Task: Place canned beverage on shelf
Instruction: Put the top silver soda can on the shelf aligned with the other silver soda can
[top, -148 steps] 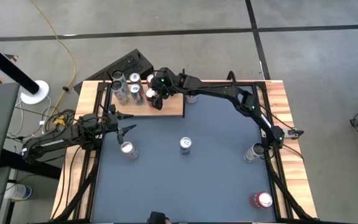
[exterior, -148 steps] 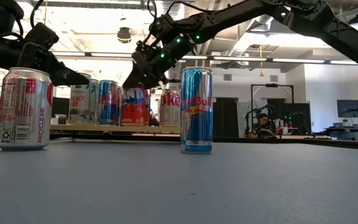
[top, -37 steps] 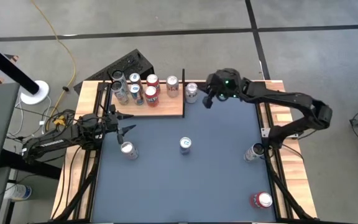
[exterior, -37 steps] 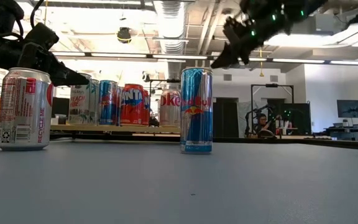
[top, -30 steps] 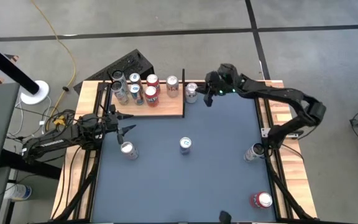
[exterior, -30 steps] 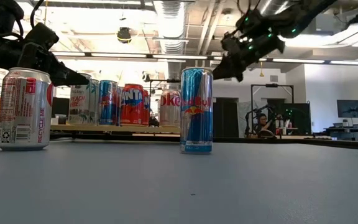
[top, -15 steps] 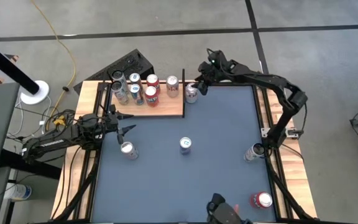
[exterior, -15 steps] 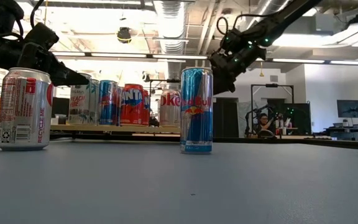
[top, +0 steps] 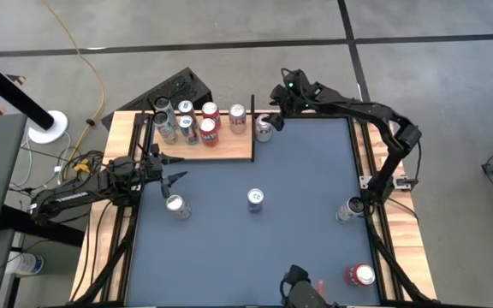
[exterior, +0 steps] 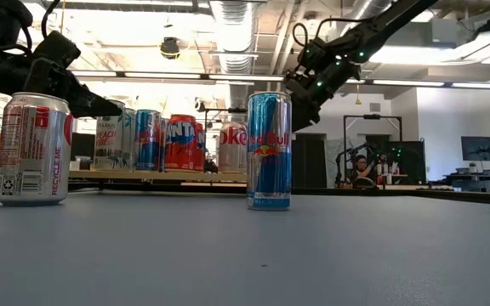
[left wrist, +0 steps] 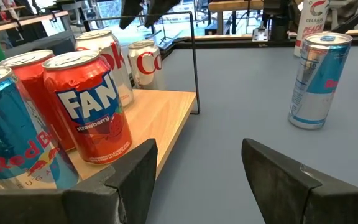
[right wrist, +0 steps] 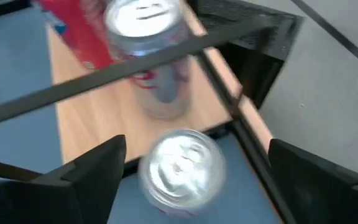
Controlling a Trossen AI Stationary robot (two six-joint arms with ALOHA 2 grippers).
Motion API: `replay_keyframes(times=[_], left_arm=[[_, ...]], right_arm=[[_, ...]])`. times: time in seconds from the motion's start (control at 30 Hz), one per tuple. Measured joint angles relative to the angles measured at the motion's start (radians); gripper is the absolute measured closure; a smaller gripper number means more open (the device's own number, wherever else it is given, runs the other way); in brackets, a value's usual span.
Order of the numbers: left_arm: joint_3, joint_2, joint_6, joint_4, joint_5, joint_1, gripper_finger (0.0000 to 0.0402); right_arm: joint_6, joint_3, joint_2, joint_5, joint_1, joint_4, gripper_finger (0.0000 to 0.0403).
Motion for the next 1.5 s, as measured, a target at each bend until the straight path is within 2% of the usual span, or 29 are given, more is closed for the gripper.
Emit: replay_keyframes(times=[0.17,0.4,1.03,1.2,1.5], left_arm=[[0.0,0.0,0.0,0.0,0.0,0.0,0.0177],[0.0,0.0,0.0,0.0,0.0,0.0,0.0177],[0.0,0.0,0.0,0.0,0.0,0.0,0.0177],[0.0,0.0,0.0,0.0,0.0,0.0,0.0177],[0.0,0.0,0.0,0.0,0.0,0.0,0.0177]], right_arm=[[-0.018,0.0,0.048,0.017,0.022,0.027,0.0004],[-0.048,0.0,0.104,0.022,0.03,0.061,0.0004],[-0.045,-0.019,0.125,0.125,0.052,0.055,0.0009],[-0.032,-0.021,0.125,0.151,0.058,0.049,0.0038],[-0.019,-0.021,0.118,0.151,0.06,0.029,0.0135]])
